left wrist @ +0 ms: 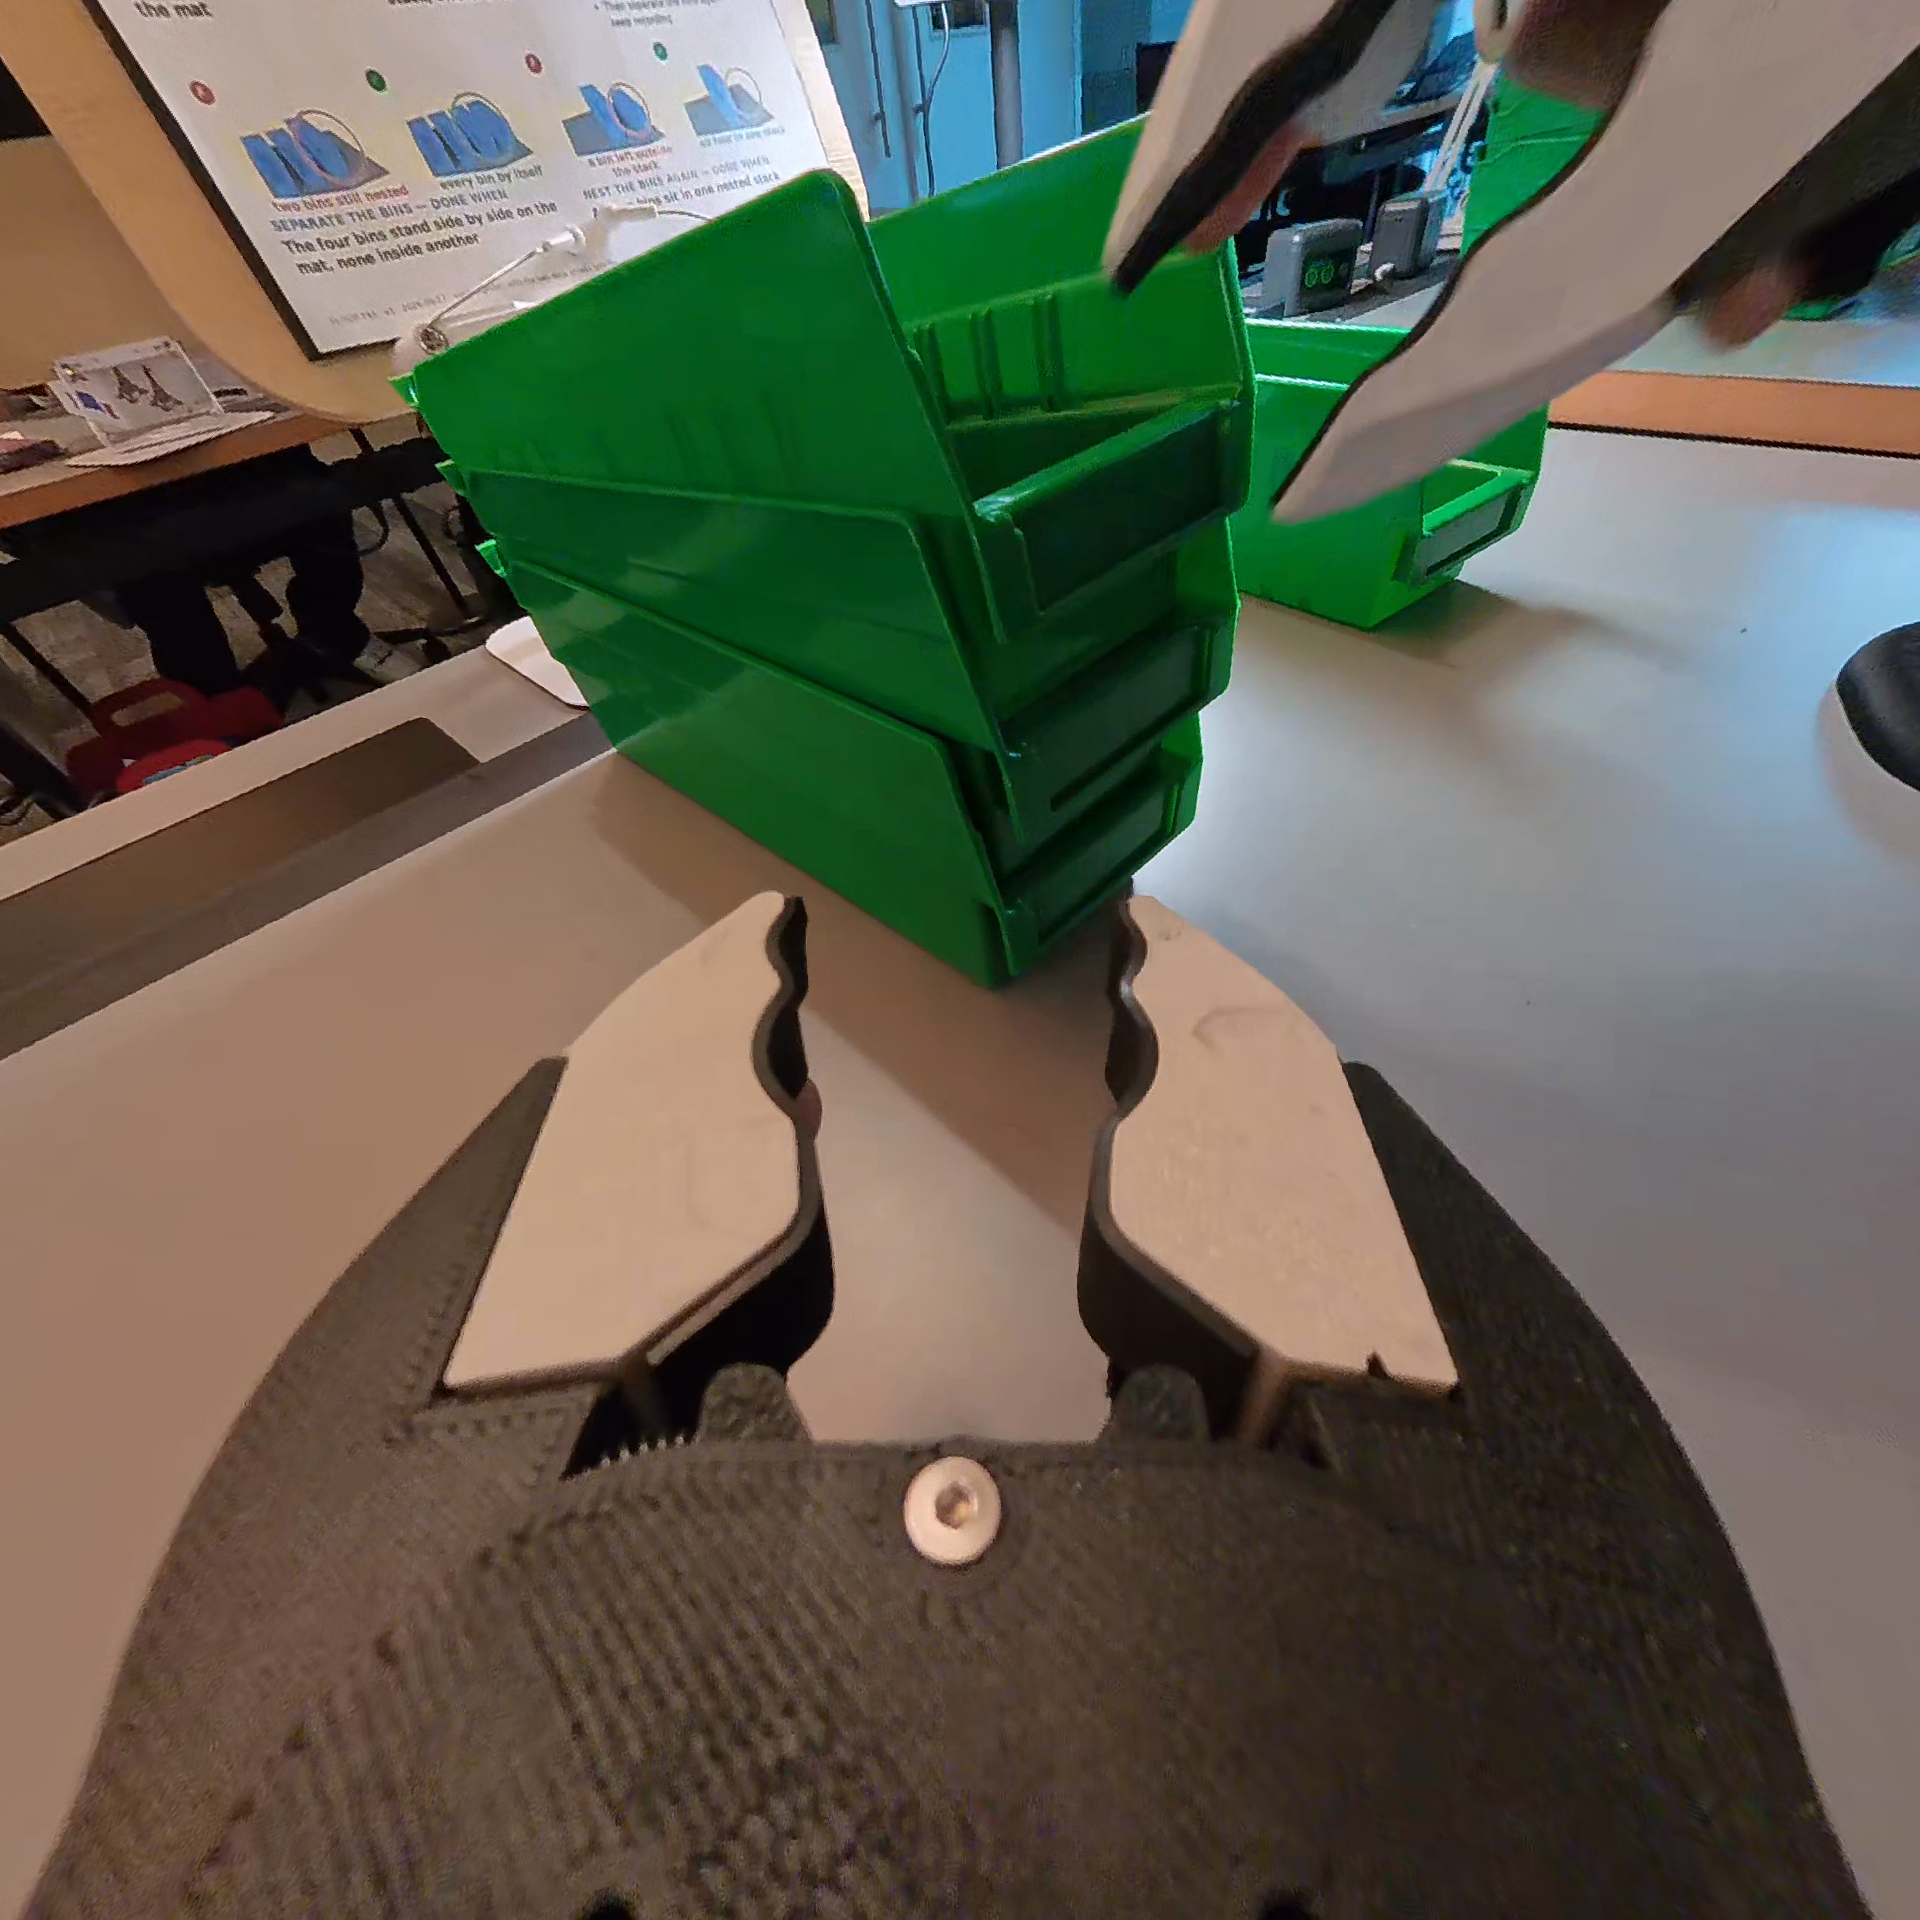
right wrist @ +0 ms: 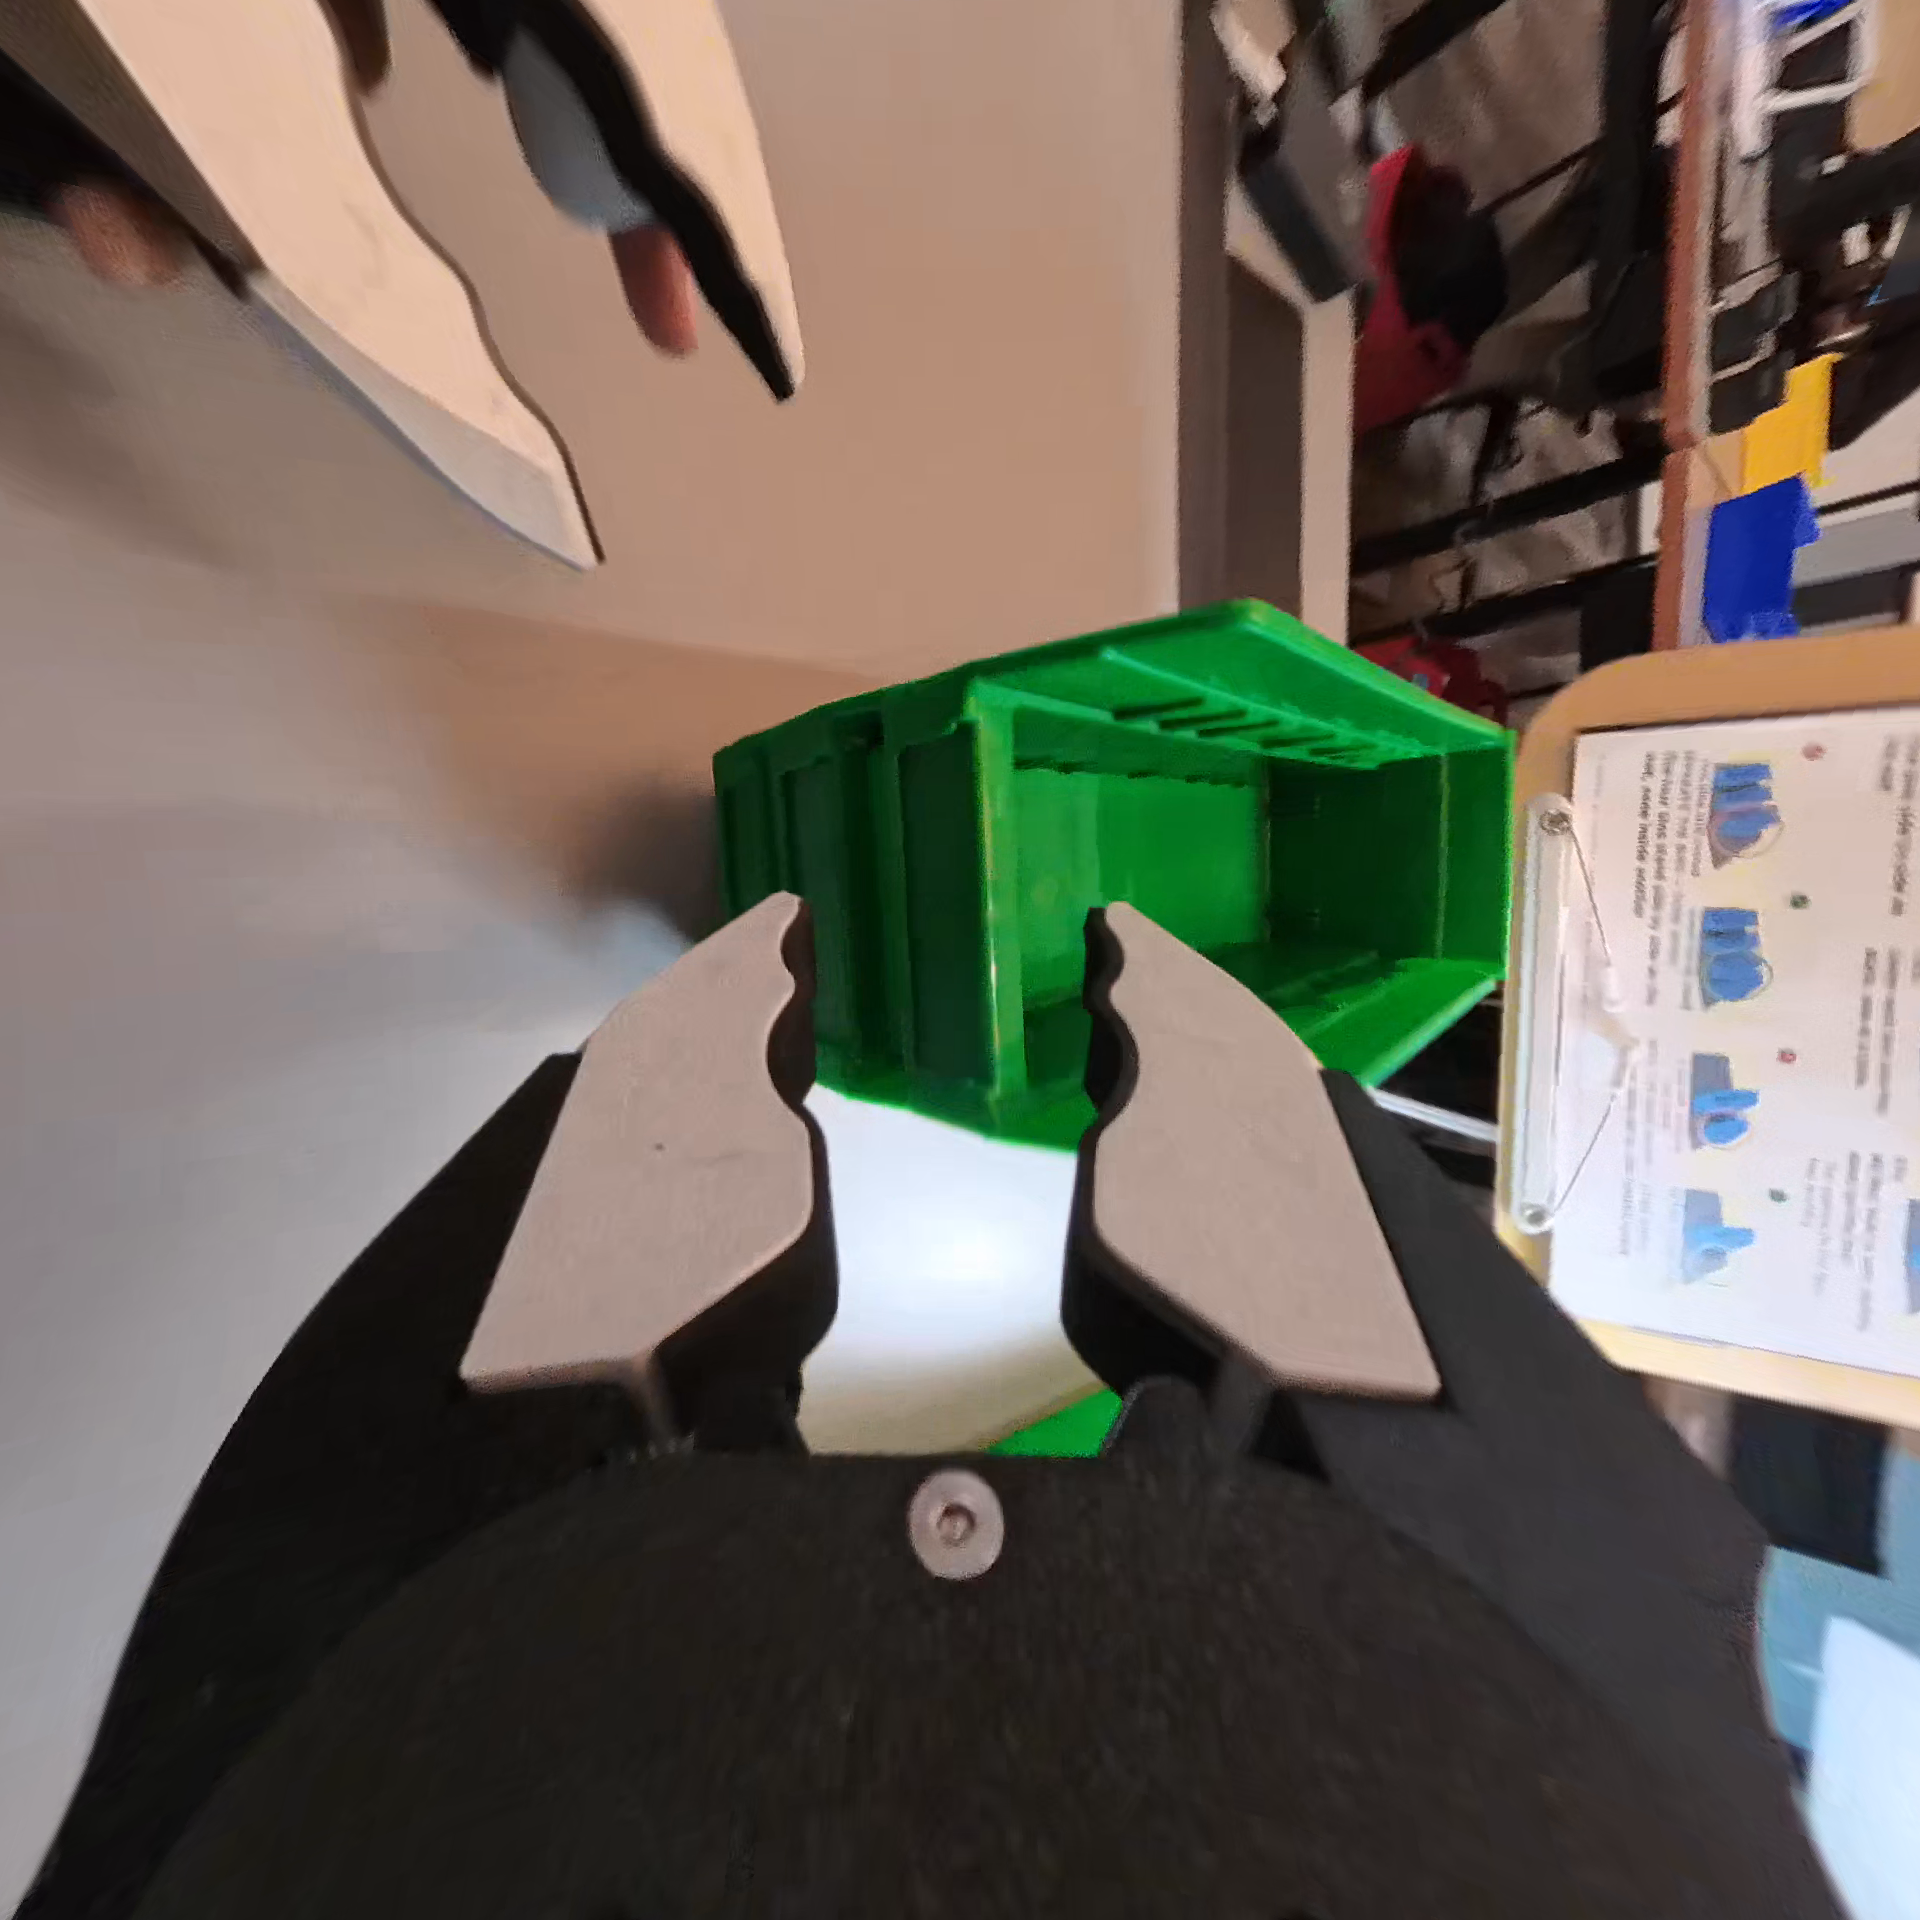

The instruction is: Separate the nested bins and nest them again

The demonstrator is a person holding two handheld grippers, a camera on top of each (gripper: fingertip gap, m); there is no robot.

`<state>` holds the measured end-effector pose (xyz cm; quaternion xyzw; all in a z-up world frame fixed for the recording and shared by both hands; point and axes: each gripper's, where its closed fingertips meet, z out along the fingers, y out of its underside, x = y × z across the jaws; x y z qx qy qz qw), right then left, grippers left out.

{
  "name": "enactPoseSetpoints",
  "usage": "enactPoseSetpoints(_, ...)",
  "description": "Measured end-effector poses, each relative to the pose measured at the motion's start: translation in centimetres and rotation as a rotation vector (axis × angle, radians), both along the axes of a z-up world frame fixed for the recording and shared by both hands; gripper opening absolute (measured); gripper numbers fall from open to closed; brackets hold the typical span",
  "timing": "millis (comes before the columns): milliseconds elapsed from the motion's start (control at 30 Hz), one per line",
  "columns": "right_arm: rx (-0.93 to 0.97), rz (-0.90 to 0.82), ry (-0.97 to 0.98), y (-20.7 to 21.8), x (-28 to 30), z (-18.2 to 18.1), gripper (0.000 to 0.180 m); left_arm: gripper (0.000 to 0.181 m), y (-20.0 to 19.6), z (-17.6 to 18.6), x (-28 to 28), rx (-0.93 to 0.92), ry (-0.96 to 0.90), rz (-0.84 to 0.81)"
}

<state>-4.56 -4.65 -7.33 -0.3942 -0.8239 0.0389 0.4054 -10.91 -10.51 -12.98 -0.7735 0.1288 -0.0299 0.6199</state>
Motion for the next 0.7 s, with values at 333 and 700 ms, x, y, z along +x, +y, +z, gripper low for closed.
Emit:
enactPoseSetpoints(333,0.022,-0.344,-0.006,12.3,16.3,-3.3,0.058,0.053,0.6,-1.2,0.9,-0.043,0.004,-0.014)
enactPoseSetpoints(700,0.075,-0.436,-0.226,18.6,21.8,-12.4,0.059,0.054,4.6,-3.9,1.7,-0.128,0.003,-0.027)
